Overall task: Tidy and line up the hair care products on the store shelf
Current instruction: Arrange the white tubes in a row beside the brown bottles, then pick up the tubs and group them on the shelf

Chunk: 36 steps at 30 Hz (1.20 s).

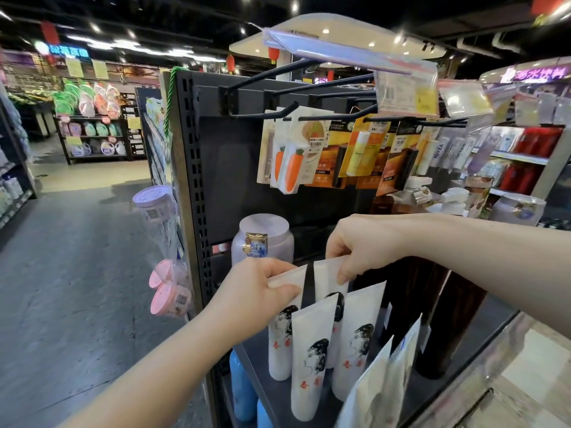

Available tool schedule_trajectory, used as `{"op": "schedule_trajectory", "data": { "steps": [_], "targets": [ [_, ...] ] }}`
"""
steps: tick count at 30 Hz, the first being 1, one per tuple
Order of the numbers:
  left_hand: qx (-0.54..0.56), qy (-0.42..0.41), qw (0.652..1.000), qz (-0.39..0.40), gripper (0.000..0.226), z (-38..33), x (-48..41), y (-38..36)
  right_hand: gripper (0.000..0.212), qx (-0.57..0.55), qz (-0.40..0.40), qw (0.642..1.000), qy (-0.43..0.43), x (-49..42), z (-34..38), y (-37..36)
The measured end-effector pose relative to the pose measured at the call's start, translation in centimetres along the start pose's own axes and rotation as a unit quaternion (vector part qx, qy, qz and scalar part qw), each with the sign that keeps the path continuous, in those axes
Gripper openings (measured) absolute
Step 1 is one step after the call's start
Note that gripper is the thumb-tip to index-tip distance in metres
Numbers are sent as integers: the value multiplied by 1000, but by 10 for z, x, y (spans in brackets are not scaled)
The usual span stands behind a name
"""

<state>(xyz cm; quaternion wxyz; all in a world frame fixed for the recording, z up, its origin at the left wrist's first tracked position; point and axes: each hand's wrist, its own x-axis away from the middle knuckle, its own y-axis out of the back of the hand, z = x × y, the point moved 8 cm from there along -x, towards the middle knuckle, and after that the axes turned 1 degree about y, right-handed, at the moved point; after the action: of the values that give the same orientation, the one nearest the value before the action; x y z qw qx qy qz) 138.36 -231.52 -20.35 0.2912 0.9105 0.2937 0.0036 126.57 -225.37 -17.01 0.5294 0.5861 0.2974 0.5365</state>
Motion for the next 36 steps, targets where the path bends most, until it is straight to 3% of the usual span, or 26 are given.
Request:
{"op": "schedule_trajectory", "data": {
  "steps": [6, 14, 23, 30, 33, 36],
  "targets": [
    [9, 2, 1000, 6, 22, 2, 2, 0, 20, 1, 24, 1000, 1, 3, -3, -3],
    [9, -6, 1000, 14, 19, -1, 5, -1, 4, -7, 19, 1000, -4, 2, -4, -4],
    [8, 2, 1000, 12, 23, 2, 5, -1, 7, 14, 12, 1000, -9, 6, 1, -2],
    [58, 1, 997, 45, 19, 6, 5, 0, 25, 5, 85, 996, -23, 10, 5, 2],
    [134, 9, 990, 29, 22, 12, 2, 14, 25, -58, 47, 997, -33, 6, 10, 21],
    [201, 20, 978, -45, 12, 25, -6, 41, 29, -103, -32, 993, -49, -10, 16, 40]
  ]
}}
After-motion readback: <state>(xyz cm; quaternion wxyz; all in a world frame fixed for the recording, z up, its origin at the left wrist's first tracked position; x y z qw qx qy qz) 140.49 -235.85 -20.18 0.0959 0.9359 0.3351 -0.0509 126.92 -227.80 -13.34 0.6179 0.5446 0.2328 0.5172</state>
